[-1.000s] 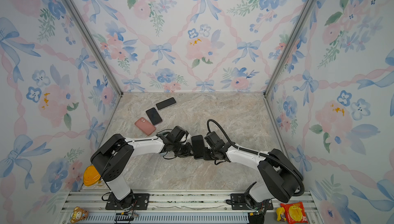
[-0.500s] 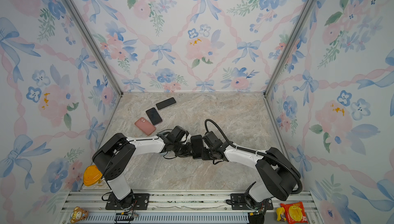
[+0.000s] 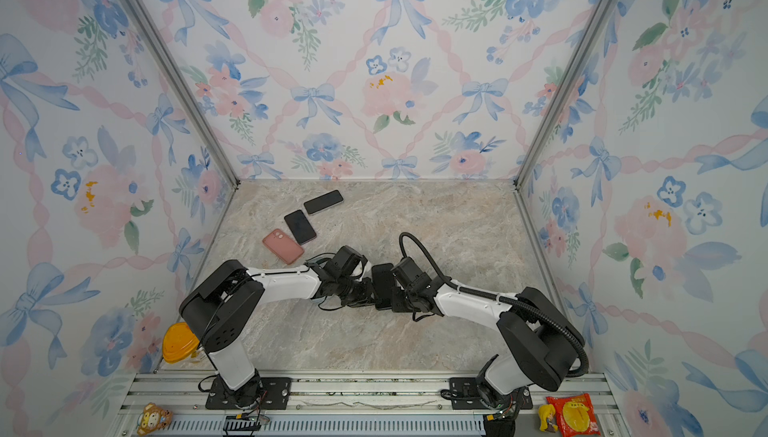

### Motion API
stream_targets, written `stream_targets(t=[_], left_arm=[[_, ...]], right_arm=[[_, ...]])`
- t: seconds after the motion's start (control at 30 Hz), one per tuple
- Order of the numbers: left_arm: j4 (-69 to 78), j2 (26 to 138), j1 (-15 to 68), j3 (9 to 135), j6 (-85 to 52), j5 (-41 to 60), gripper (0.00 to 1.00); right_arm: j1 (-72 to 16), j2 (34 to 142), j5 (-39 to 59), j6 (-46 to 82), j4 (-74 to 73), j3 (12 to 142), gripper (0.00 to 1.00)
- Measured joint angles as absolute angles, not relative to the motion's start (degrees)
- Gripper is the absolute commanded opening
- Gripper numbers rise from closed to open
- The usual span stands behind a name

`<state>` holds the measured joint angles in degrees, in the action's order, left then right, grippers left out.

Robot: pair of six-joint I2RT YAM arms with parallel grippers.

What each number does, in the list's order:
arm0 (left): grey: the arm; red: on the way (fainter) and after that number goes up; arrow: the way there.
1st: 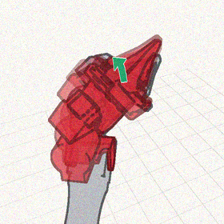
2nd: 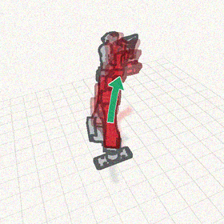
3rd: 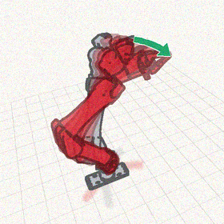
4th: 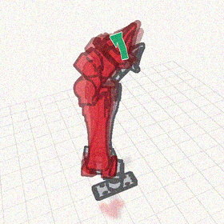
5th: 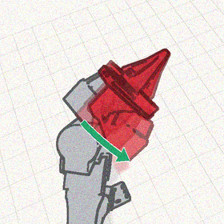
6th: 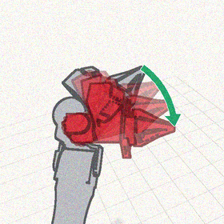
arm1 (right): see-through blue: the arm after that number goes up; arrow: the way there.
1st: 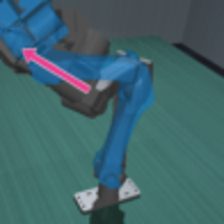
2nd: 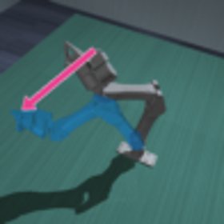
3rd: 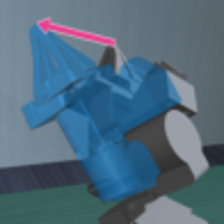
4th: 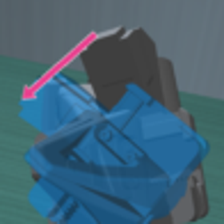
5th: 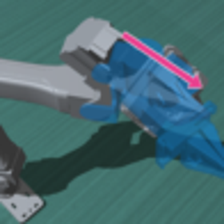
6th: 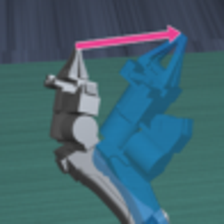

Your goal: Put the phone into the phone case

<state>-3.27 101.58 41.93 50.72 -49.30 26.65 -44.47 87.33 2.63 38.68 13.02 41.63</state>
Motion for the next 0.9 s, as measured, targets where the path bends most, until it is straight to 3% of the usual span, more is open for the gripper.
stream_targets(t=[0.3, 0.63, 0.9], left_arm=[[-2.81, 101.49, 41.93, 50.39, -49.56, 26.61, 0.28], [-3.27, 100.6, 41.95, 49.78, -49.08, 25.56, 0.28], [-6.09, 100.55, 41.56, 50.87, -49.28, 26.7, 0.35]], right_arm=[[-44.47, 87.26, 2.42, 40.34, 11.97, 40.99, 0.1], [-44.47, 85.84, 2.96, 36.77, 16.23, 43.0, 0.2], [-42.65, 84.27, 6.04, 35.48, 16.93, 43.38, 0.27]])
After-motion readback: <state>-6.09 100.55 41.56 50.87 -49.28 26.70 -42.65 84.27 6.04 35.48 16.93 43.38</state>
